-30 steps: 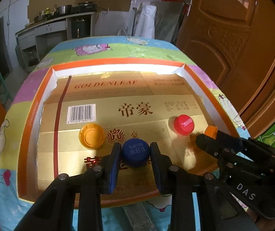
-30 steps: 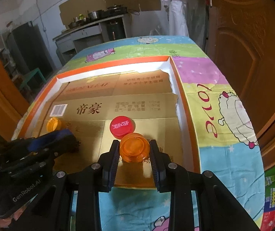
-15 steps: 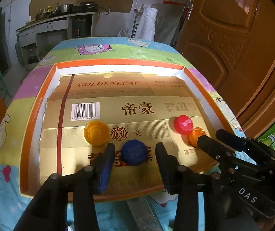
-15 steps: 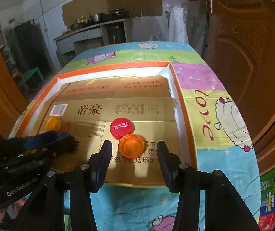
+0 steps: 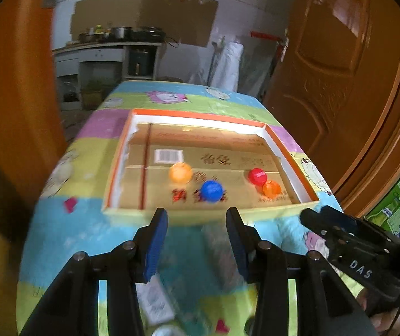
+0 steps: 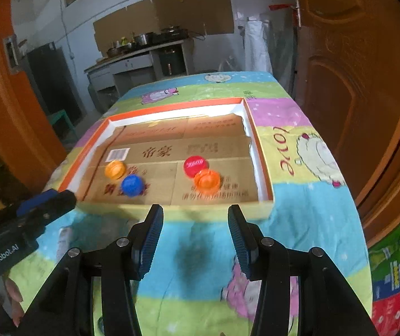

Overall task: Organize rigid objects
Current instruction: 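Move both grippers back to the items on the cloth beside the box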

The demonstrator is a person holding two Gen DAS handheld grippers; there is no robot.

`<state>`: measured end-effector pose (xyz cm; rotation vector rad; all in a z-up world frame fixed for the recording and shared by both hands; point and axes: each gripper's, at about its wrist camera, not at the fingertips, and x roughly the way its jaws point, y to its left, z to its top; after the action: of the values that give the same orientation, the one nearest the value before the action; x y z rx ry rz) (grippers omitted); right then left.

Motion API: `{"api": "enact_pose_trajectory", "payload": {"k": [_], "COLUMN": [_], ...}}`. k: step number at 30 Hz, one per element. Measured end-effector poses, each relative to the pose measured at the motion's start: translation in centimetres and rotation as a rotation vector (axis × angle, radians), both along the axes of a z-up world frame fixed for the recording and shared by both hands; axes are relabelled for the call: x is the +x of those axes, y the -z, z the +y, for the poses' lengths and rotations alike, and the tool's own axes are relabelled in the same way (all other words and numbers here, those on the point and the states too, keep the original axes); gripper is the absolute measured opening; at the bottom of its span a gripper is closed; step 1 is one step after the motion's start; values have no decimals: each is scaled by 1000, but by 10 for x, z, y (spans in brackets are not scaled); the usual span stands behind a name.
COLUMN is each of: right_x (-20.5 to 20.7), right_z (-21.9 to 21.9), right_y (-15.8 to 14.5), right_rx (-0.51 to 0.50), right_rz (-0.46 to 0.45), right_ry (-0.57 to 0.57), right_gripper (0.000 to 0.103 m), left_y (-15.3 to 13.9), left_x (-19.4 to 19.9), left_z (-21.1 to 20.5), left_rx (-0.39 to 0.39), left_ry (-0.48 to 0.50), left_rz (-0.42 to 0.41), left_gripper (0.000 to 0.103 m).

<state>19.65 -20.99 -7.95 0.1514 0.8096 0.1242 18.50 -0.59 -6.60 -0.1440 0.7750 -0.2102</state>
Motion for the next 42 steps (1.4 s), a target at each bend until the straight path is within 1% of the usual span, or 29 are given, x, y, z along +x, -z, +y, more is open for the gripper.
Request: {"api": "enact_pose_trajectory", "payload": {"k": [9, 17, 21, 24, 28, 34, 39, 42], "right_x": [-69, -124, -144, -157, -169, -161, -145, -136], "right_z": [20, 37, 40, 42, 48, 59, 67, 68], "right_y": [1, 1, -1, -2, 3, 21, 33, 38], "right_rx": [25, 33, 34, 28, 7, -22, -60, -66], "right_rz": [-12, -14, -22, -36, -56, -76, -83, -78], "right_ry": [1, -39, -56, -70, -100, -156, -185, -189], "right_gripper": [50, 50, 50, 50, 50, 50, 50, 50], "left_y": [0, 4, 9, 13, 23, 41, 55, 61], "left_x": [-70, -120, -139, -153, -158, -140, -121, -110], "left_z": [32, 55, 54, 53, 51, 41, 30, 27], "left_rx": [-26, -60, -22, 1, 7, -12, 18, 47], "left_ry": [-44, -88, -98, -98, -63, 8, 41, 39], "left_rz": [-37, -62, -63, -81, -86, -49, -23, -15], "left_gripper": [43, 43, 43, 43, 43, 43, 43, 43]}}
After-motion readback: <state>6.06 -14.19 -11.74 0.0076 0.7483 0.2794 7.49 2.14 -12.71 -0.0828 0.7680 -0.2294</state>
